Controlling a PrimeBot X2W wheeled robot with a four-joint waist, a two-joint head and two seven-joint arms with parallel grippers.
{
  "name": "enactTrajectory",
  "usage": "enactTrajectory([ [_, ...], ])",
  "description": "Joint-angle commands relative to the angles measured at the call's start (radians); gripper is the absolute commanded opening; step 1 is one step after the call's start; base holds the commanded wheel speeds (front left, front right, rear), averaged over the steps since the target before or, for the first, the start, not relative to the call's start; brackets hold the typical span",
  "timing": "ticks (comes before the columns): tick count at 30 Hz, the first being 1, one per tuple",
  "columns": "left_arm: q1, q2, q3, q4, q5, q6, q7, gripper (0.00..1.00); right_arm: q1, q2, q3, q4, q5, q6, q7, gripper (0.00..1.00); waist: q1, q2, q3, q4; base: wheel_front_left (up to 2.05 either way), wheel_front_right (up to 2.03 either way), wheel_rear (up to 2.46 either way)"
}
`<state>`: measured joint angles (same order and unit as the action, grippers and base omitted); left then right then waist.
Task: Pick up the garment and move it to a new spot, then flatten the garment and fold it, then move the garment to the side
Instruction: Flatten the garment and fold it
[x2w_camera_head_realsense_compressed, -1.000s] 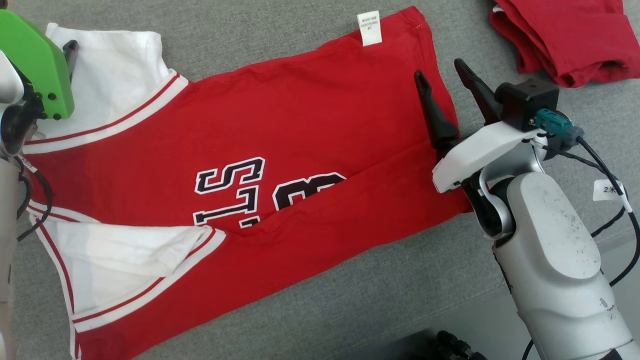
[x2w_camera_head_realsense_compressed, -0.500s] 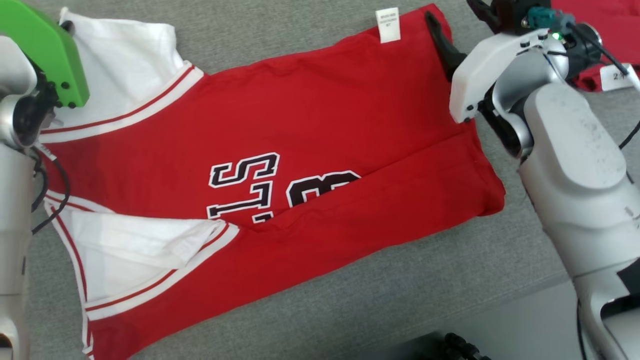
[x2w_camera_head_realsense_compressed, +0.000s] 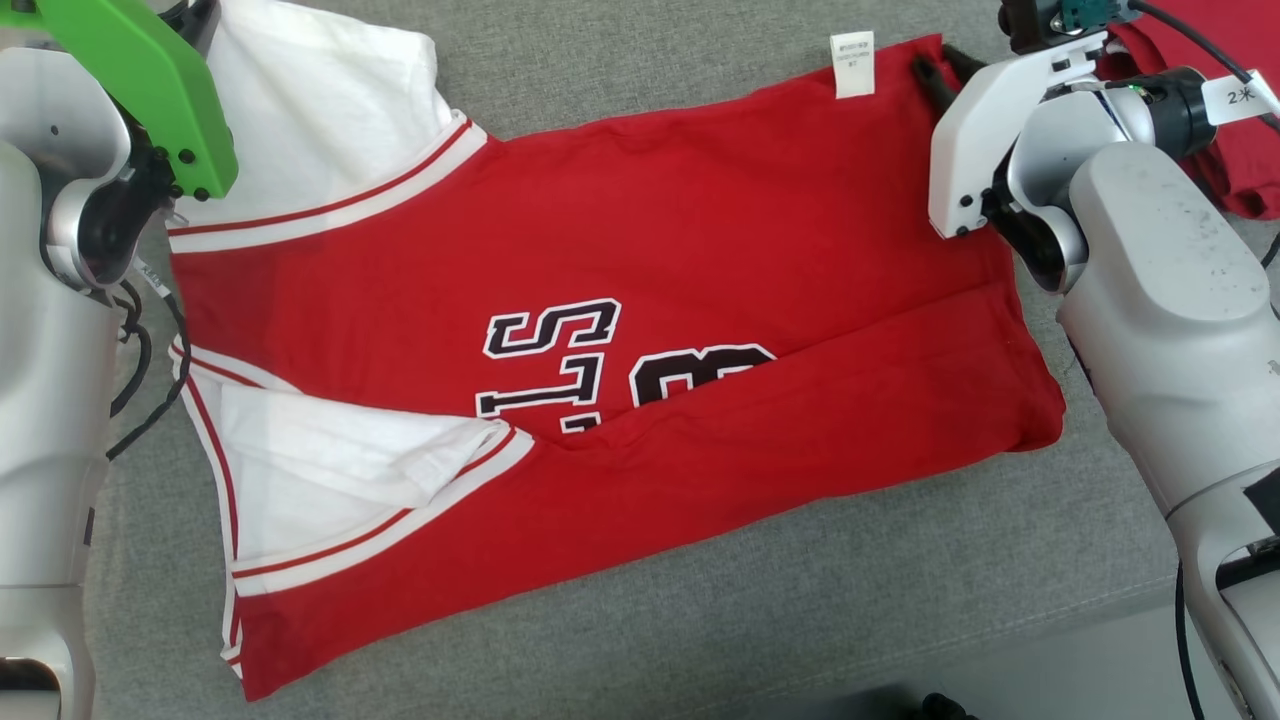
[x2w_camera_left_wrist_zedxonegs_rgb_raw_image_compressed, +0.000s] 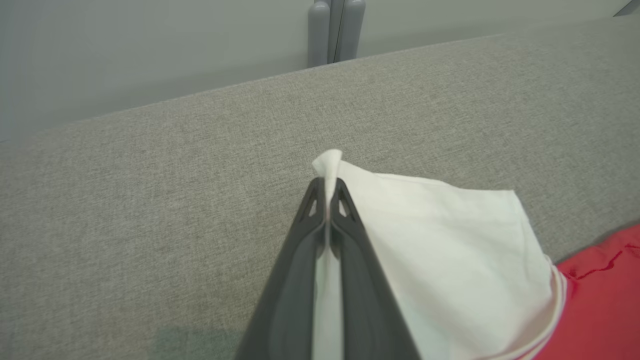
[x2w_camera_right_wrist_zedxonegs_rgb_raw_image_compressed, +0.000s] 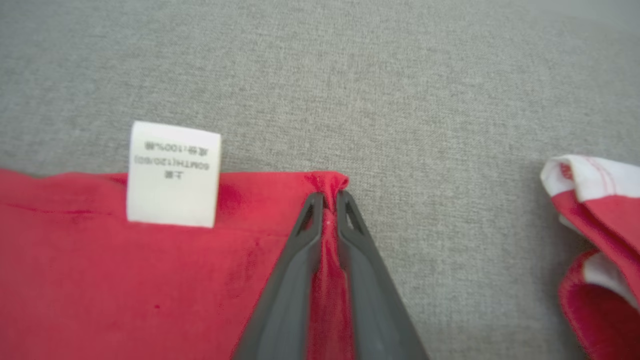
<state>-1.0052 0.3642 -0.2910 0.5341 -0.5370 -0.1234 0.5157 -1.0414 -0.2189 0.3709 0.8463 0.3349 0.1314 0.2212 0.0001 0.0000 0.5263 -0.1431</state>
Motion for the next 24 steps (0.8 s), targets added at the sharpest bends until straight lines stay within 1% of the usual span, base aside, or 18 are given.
enactTrajectory([
  [1,0.007,0.000,0.000,0.001,-0.005,-0.003,-0.012,0.00,-0.017,-0.007,0.004,0.021,0.015,-0.002,-0.017,0.00,-0.0001,0.0000,-0.007,0.005,0.00,0.00,0.00],
  [4,0.006,0.000,0.001,0.004,-0.012,-0.003,-0.030,0.00,-0.039,-0.013,0.010,0.044,0.021,-0.002,-0.072,0.00,-0.0001,0.0000,-0.015,0.008,0.00,0.00,0.00],
  [9,0.023,0.002,0.014,0.001,-0.038,-0.005,-0.080,0.00,-0.047,-0.006,0.018,0.069,0.050,-0.002,-0.196,0.00,-0.0001,0.0000,-0.054,0.005,0.00,0.00,0.00],
  [12,0.054,0.006,0.019,-0.017,-0.061,-0.006,-0.113,0.00,-0.020,0.002,0.033,0.073,0.078,-0.002,-0.247,0.00,-0.0001,0.0000,-0.092,0.000,0.00,0.00,0.00],
  [14,0.091,0.013,0.022,-0.042,-0.080,-0.006,-0.134,0.00,0.008,-0.005,0.053,0.063,0.091,-0.002,-0.279,0.00,-0.0001,0.0000,-0.120,-0.001,0.00,0.00,0.00],
  [18,0.202,0.037,0.036,-0.123,-0.124,-0.007,-0.182,0.00,0.078,-0.026,0.077,0.025,0.126,-0.002,-0.347,0.00,-0.0001,0.0000,-0.175,-0.003,0.00,0.00,0.00],
  [20,0.279,0.051,0.045,-0.180,-0.140,-0.007,-0.207,0.00,0.123,-0.035,0.085,0.005,0.133,-0.002,-0.378,0.00,-0.0001,0.0000,-0.199,-0.004,0.00,0.00,0.00],
  [22,0.377,0.045,0.063,-0.254,-0.185,-0.007,-0.222,0.00,0.182,-0.032,0.089,-0.028,0.169,-0.002,-0.400,0.00,-0.0001,0.0000,-0.225,-0.001,0.00,0.00,0.00],
  [24,0.468,0.053,0.078,-0.321,-0.201,0.002,-0.237,0.00,0.232,-0.053,0.082,-0.054,0.192,-0.002,-0.414,0.00,-0.0001,0.0000,-0.247,0.008,0.00,0.00,0.00],
])
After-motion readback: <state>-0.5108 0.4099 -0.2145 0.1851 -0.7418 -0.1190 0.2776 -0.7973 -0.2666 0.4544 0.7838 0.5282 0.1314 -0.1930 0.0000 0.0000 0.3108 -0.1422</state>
